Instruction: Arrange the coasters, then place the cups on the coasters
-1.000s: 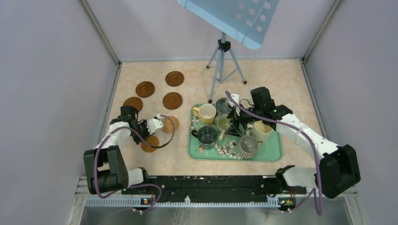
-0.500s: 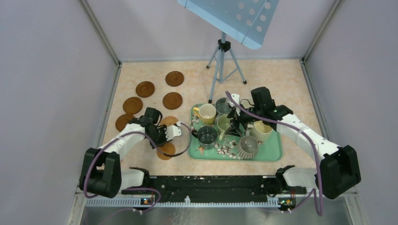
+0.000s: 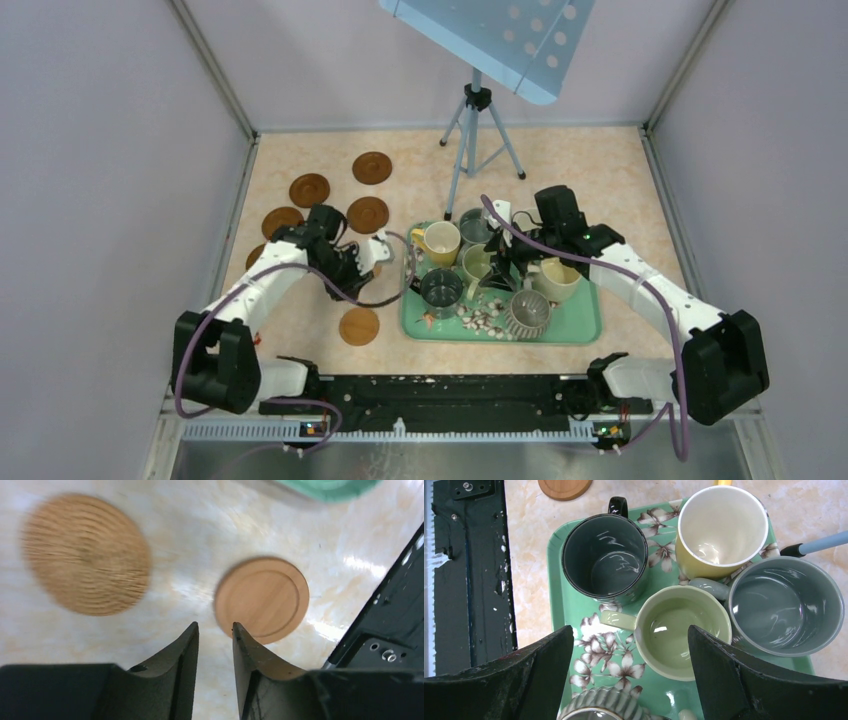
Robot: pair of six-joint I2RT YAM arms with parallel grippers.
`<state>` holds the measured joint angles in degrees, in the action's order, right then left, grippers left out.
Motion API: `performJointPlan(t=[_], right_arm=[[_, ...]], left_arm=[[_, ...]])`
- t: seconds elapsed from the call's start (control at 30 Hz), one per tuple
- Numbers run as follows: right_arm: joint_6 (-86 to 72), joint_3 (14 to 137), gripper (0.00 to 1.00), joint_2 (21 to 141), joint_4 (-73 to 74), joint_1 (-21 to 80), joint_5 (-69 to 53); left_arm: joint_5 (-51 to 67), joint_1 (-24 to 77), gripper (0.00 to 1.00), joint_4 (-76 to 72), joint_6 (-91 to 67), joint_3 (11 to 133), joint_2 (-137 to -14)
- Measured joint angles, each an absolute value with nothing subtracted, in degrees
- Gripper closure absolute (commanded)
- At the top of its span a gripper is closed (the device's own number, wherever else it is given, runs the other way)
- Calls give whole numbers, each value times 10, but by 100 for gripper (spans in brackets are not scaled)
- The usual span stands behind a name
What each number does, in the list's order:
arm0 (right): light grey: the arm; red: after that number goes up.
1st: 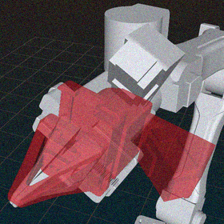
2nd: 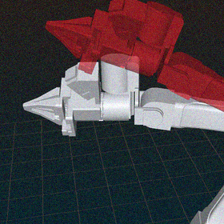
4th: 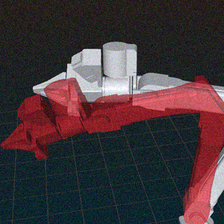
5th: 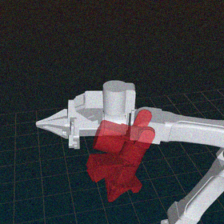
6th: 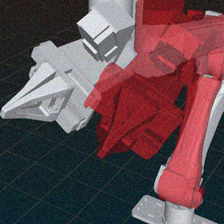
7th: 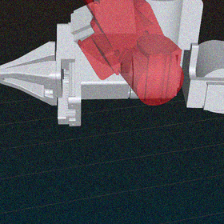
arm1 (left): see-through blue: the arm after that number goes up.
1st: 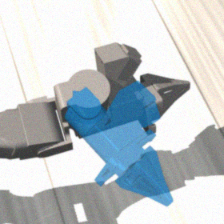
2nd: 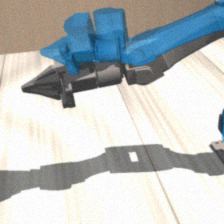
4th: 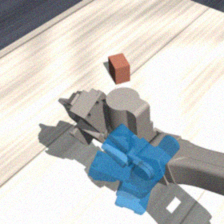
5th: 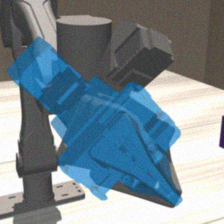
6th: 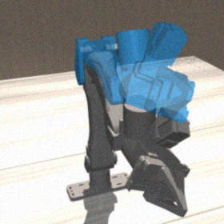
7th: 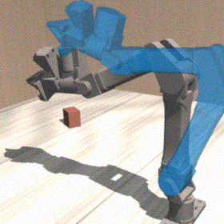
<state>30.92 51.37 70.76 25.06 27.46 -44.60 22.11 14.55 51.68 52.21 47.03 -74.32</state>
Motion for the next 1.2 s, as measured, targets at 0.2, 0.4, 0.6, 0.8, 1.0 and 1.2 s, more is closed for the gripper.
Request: performJointPlan(t=[0.2,0.4,0.6,0.8,1.0,1.2], right_arm=[[309,514,17,708,251,275,-446],[309,514,17,707,251,275,-447],[310,514,17,706,251,275,-446],[311,514,17,706,251,275,-446],[311,514,17,706,251,275,-446],[311,514,17,706,251,275,-446]], left_arm=[[261,31,47,523,505,628,-766],[263,-149,33,499,492,782,-931],[223,-218,29,439,457,832,-1049],[200,-246,26,398,449,896,-1140],[199,-249,29,390,451,929,-1187],[212,-249,41,392,453,952,-1224]])
